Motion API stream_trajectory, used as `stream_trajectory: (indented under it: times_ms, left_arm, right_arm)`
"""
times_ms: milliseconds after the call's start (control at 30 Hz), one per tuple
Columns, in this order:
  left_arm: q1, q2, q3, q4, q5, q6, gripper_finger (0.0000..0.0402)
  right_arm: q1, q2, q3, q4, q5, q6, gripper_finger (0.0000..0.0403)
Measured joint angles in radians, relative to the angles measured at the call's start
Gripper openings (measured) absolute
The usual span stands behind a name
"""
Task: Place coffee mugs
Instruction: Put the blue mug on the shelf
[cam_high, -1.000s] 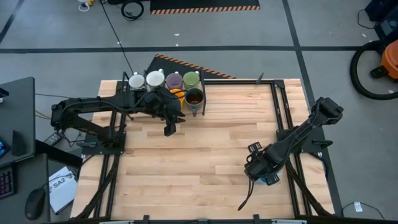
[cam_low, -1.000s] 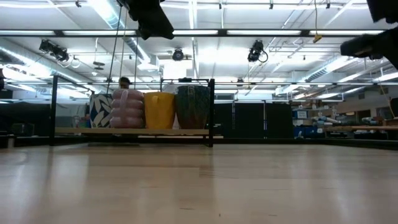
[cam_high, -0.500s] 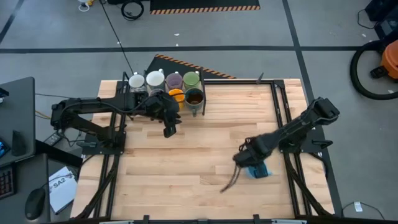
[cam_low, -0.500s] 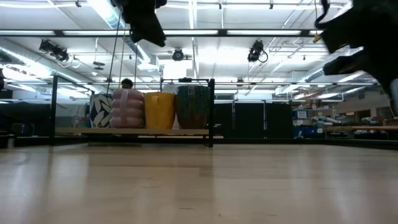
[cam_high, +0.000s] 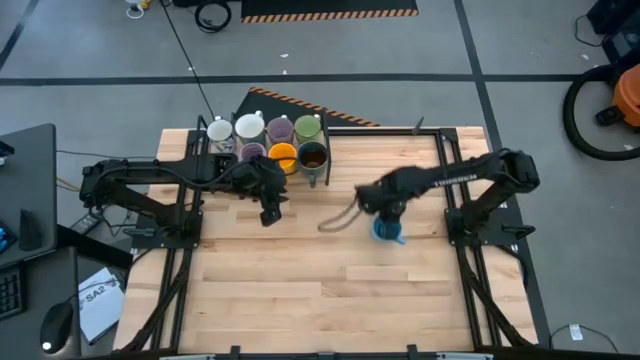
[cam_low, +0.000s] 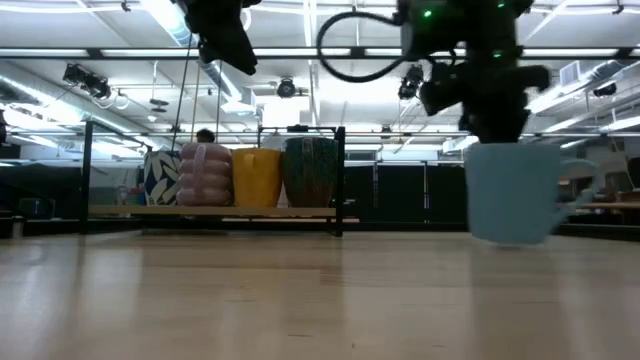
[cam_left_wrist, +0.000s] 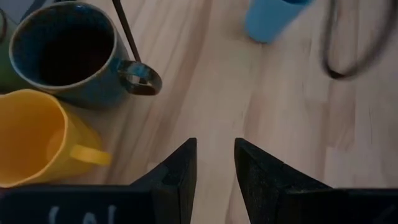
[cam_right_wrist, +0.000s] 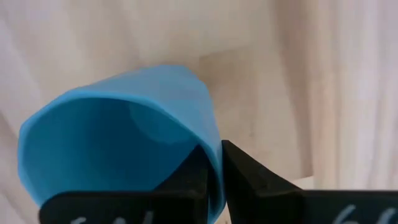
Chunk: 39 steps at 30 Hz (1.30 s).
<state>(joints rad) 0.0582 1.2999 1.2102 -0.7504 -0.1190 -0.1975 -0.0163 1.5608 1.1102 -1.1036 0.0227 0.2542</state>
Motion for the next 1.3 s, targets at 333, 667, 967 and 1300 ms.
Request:
stream_trajectory:
  times_ms: [333, 667, 967, 1300]
  left_arm:
    - [-0.070, 0.010, 0.001, -0.016, -0.003, -0.025, 0.0114]
    - [-0.176, 0.042, -0.006, 0.028, -0.098, -0.038, 0.0114]
    - [-0.268, 0.182, -0.007, 0.224, -0.180, -0.026, 0.0114]
    - [-0.339, 0.415, -0.007, 0.517, -0.192, 0.049, 0.0114]
  right_arm:
    - [-0.218, 0.026, 0.018, -0.001, -0.054, -0.023, 0.0044]
    - [-0.249, 0.058, 0.018, -0.015, -0.106, -0.067, 0.0056]
    - [-0.248, 0.055, 0.018, -0.021, -0.106, -0.056, 0.0099]
    - [-0.249, 0.055, 0.039, -0.082, -0.105, -0.078, 0.0178]
